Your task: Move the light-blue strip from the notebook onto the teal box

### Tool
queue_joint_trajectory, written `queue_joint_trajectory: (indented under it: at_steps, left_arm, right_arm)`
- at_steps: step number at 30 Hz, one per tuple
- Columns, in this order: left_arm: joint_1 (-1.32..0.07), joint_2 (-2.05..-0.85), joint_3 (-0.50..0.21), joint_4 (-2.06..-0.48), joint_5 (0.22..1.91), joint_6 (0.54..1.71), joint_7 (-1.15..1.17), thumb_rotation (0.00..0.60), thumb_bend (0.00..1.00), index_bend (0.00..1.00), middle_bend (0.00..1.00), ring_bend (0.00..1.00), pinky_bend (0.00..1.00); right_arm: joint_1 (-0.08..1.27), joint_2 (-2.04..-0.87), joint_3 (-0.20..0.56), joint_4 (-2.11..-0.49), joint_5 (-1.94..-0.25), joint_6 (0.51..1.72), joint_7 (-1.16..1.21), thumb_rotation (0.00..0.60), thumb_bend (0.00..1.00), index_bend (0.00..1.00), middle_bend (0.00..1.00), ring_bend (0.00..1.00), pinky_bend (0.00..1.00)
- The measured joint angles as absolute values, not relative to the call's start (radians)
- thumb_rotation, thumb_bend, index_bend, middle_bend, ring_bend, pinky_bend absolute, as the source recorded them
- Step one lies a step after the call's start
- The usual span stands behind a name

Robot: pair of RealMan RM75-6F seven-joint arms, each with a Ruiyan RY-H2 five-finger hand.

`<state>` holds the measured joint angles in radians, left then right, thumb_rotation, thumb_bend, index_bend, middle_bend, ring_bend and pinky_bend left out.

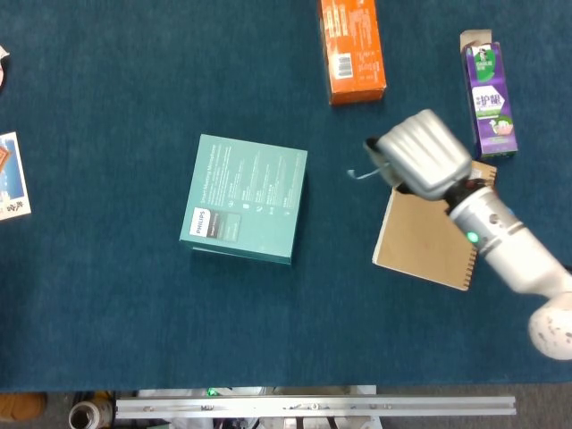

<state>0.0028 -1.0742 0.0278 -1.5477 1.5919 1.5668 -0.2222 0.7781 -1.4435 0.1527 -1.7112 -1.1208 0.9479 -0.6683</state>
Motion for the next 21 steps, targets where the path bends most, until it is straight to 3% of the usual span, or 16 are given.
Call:
queue_joint_trajectory:
  at_steps: [21]
  left_arm:
    - [0.016,-1.067,0.043,-1.571,1.606,1.577,-0.212,0.600,0.34,0.19,0.27,0.16,0.07]
  right_arm:
    - [0.949,-1.672,0.228,-1.610,-0.930,0.930,-0.749,0.600,0.39,0.61,0.96,1.00,1.00]
